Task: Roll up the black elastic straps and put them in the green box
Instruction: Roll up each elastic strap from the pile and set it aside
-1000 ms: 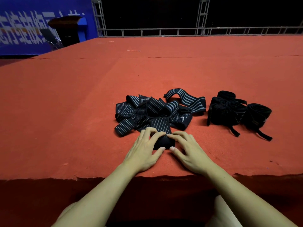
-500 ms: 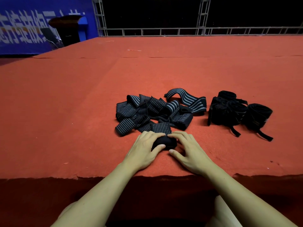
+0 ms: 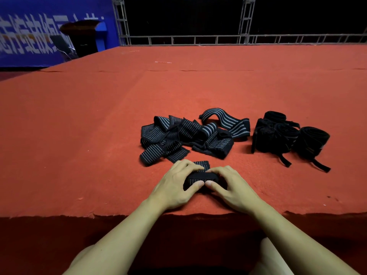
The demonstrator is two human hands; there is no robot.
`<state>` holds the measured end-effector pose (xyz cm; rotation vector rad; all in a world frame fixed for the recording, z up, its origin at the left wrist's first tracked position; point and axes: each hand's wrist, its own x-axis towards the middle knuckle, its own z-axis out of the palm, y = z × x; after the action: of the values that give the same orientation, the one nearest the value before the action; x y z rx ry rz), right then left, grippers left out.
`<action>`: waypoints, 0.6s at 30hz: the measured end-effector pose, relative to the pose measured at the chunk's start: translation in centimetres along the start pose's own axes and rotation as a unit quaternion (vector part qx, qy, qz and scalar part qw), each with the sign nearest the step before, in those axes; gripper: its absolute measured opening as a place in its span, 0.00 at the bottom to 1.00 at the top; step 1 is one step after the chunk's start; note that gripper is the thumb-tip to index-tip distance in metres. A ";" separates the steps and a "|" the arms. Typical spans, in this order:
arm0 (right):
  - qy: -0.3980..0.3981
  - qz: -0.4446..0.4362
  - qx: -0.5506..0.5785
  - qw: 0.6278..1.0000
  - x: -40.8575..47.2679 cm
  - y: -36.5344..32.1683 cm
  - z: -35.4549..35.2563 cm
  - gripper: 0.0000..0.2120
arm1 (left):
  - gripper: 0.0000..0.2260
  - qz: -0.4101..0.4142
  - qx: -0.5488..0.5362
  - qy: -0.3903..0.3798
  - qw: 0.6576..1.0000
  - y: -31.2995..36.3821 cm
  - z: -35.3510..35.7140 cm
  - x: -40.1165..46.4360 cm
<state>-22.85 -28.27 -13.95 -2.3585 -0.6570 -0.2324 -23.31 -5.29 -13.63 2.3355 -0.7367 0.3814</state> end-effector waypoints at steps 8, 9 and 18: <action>-0.020 0.037 -0.016 0.999 0.6 0.6 0.5 0.38 | 0.19 0.010 0.026 0.013 1.000 0.0 0.0 -0.2; -0.018 0.037 -0.018 0.999 0.6 0.6 0.5 0.38 | 0.19 0.008 0.030 0.019 0.999 -0.2 0.1 -0.2; 0.008 -0.049 -0.019 0.999 -0.1 0.3 0.3 0.16 | 0.20 -0.047 0.071 0.017 0.996 -0.9 0.8 0.4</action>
<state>-22.78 -28.29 -14.37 -2.3603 -0.7679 -0.3102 -22.43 -5.43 -14.48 2.4804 -0.5982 0.4444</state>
